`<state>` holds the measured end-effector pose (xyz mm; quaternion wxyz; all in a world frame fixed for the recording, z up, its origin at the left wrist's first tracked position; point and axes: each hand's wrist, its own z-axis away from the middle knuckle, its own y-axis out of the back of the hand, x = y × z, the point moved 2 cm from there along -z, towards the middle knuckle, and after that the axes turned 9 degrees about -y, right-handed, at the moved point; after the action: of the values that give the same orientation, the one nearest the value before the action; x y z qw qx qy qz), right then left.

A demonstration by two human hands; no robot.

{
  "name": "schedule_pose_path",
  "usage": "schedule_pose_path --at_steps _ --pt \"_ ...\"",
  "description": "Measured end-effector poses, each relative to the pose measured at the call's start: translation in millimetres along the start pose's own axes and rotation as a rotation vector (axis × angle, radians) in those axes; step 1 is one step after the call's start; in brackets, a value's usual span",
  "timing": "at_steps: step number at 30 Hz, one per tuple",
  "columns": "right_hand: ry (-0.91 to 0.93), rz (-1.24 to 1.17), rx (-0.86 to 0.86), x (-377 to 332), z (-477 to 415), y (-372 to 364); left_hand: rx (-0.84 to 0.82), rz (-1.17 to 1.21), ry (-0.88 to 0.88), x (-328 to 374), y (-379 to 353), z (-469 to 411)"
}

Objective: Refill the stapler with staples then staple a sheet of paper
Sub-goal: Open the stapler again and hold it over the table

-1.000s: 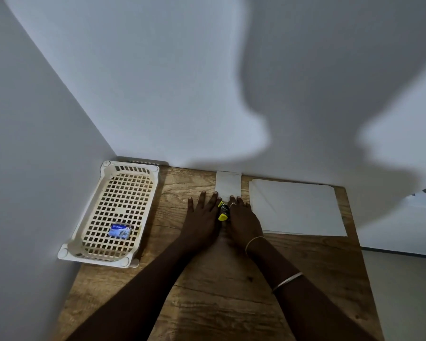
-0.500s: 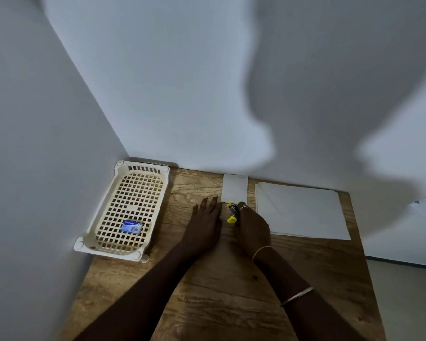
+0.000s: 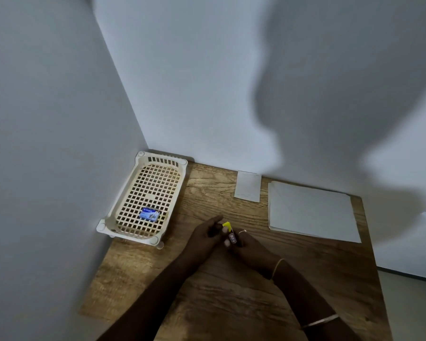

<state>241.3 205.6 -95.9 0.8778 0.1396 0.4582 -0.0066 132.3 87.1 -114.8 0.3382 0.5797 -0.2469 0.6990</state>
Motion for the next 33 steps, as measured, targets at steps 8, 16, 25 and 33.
schedule_pose_path --at_steps 8,16,25,33 --pt "0.036 0.253 0.153 -45 -17 -16 0.123 0.191 0.049 19 45 4" --pt "0.109 0.440 0.313 -57 -30 -36 0.205 0.058 -0.011 24 70 8" --pt "0.075 0.603 0.425 -32 -16 -32 0.013 -0.400 -0.119 16 52 13" --pt "0.128 0.627 0.546 -31 -11 -28 0.017 -0.577 -0.229 31 49 13"
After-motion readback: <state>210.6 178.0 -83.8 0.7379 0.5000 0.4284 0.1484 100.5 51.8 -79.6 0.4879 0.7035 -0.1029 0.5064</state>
